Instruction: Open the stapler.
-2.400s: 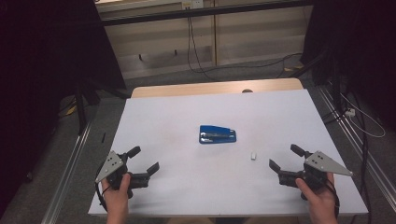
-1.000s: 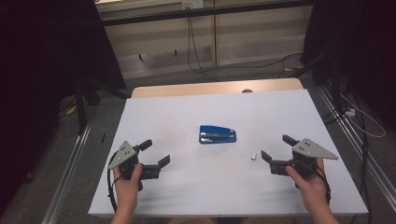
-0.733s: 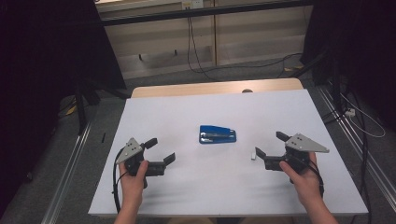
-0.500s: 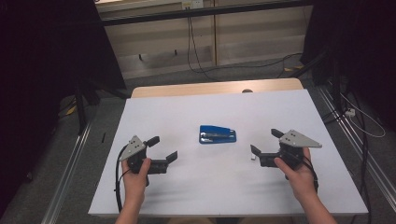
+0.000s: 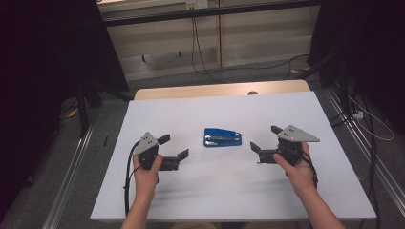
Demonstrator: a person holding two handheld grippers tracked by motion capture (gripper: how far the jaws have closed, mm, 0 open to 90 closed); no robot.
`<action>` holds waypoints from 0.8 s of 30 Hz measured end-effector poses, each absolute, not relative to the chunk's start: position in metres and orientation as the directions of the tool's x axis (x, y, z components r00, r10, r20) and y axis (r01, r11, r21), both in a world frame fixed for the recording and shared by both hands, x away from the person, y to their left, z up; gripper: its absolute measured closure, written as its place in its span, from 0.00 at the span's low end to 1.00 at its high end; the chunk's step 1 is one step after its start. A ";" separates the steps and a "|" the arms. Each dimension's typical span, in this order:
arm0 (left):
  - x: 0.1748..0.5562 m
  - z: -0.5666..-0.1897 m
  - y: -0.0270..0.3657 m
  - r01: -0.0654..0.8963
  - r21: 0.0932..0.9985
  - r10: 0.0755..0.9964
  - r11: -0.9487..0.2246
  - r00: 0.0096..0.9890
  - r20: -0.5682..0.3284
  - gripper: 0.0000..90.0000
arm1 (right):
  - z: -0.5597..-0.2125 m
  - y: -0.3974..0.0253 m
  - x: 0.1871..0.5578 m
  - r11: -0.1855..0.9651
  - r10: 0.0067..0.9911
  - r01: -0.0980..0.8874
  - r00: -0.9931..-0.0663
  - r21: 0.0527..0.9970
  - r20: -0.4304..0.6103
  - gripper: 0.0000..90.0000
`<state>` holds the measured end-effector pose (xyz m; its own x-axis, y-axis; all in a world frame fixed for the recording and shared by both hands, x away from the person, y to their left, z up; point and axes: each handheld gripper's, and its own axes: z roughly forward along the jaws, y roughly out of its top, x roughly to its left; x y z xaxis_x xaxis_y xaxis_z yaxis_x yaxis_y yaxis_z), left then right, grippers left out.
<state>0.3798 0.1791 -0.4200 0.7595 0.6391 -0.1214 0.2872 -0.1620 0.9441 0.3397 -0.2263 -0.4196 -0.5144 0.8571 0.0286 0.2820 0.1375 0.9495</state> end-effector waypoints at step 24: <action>0.413 -0.430 0.163 0.338 0.922 0.622 -0.189 0.768 -0.154 0.03 | -0.416 -0.174 0.378 0.229 0.803 0.295 -0.596 0.928 -0.009 0.03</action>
<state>0.4128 0.1628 -0.4303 0.7675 0.6222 -0.1542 0.3383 -0.1888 0.9219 0.3782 -0.1741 -0.4156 -0.5955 0.8033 -0.0087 0.2954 0.2290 0.9275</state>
